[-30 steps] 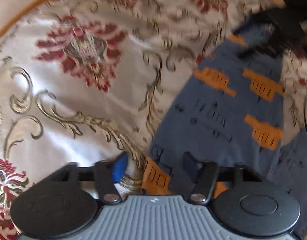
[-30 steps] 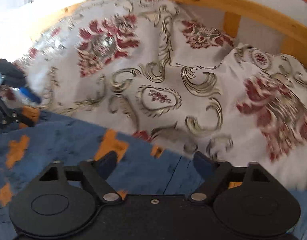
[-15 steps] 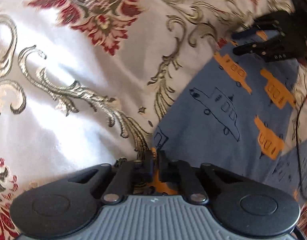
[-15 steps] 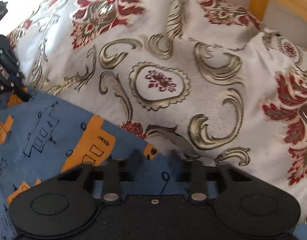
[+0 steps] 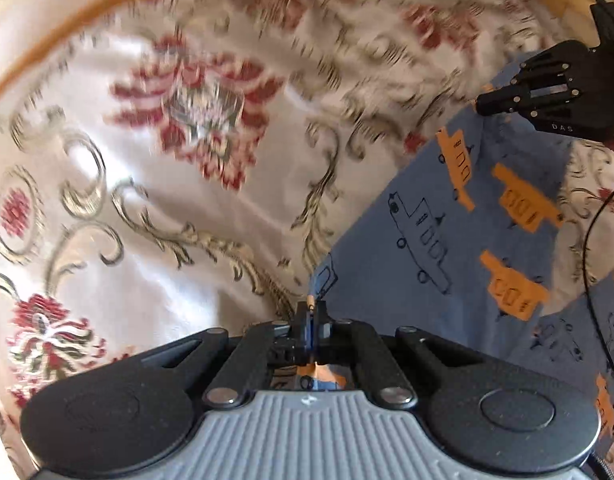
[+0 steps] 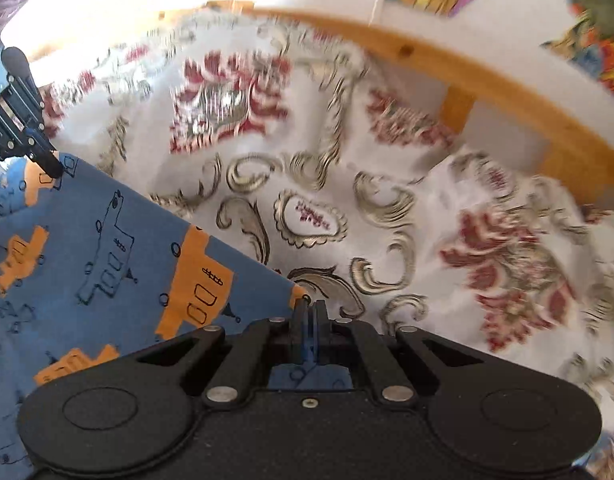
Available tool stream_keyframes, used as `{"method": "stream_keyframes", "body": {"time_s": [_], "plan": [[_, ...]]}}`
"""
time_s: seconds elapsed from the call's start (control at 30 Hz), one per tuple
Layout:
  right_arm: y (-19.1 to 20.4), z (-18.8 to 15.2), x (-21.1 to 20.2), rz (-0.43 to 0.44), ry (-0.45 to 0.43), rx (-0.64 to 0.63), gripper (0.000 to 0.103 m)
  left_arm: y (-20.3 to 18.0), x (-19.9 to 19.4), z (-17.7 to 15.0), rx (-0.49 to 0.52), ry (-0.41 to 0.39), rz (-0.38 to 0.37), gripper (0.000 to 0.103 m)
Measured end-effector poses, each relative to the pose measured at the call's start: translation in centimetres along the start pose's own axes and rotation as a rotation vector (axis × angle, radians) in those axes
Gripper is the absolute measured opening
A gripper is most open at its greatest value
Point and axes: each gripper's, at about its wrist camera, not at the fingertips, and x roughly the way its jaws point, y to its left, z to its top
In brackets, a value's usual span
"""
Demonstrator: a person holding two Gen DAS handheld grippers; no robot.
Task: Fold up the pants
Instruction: 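Lift the waistband with both tools and fold the pants lengthwise over the legs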
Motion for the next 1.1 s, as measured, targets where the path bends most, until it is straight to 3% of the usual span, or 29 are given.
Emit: {"method": "stream_keyframes", "body": {"time_s": [0.2,0.4,0.7,0.9,1.1], "plan": [[3.6,-2.6,-7.1,-0.069,-0.059,-0.031,0.000,-4.0,-4.1,-2.4,0.063,-0.112,0.012,0.001],[8.8,-6.3,-12.6,-0.152,-0.062,-0.068,0.000,-8.0,-6.5,-6.2,0.158,-0.193,0.040,0.001],[17.0,-12.6,-16.1,-0.240,-0.025,-0.062,0.000,-14.6,-7.0,-14.2,0.249,-0.262,0.100,0.001],[21.1,-15.0,-17.1,-0.290,-0.002,-0.062,0.000,-16.9,-6.0,-18.1,0.217,-0.280,0.128,0.001],[24.1,-16.4,-19.4,-0.315,0.017,-0.096,0.000,-17.8,-7.4,-21.0,0.170,-0.299,0.132,0.001]]}}
